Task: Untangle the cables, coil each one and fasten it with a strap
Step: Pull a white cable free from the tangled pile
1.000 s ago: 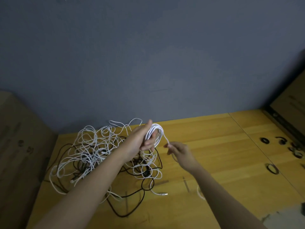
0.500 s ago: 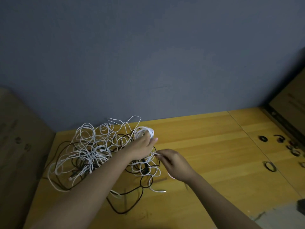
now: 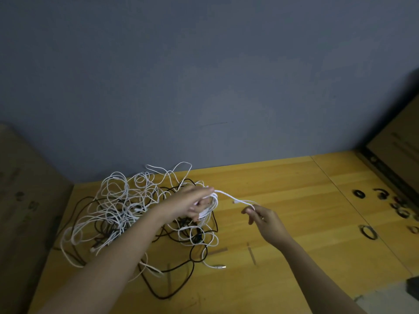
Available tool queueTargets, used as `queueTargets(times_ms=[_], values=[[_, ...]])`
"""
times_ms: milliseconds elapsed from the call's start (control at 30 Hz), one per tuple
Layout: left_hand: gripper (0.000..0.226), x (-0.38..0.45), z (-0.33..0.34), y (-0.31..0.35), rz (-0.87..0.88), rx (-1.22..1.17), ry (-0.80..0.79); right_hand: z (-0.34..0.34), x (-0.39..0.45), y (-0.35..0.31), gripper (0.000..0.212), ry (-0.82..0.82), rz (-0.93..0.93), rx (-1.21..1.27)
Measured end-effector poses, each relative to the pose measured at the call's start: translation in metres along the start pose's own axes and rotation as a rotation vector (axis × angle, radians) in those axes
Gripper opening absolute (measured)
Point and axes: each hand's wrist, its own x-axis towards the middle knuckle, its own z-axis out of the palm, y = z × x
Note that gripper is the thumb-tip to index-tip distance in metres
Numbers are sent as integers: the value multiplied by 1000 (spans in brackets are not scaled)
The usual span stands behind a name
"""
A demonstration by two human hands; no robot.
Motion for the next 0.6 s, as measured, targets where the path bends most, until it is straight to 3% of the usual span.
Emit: queueTargets(times_ms=[133, 233, 400, 500, 600], values=[[39, 3, 11, 18, 92, -475, -7, 22, 1, -23, 24, -99, -1, -71], [32, 13, 24, 25, 213, -587, 75, 45, 0, -40, 27, -243, -91, -203], [32, 25, 20, 17, 226, 84, 438, 76, -17, -46, 36, -401, -252, -380], [25, 27, 9, 7, 241, 275, 486, 77, -24, -41, 36, -370, -315, -408], [36, 26, -1, -9, 42, 476, 420, 70, -28, -41, 40, -294, -473, -421]])
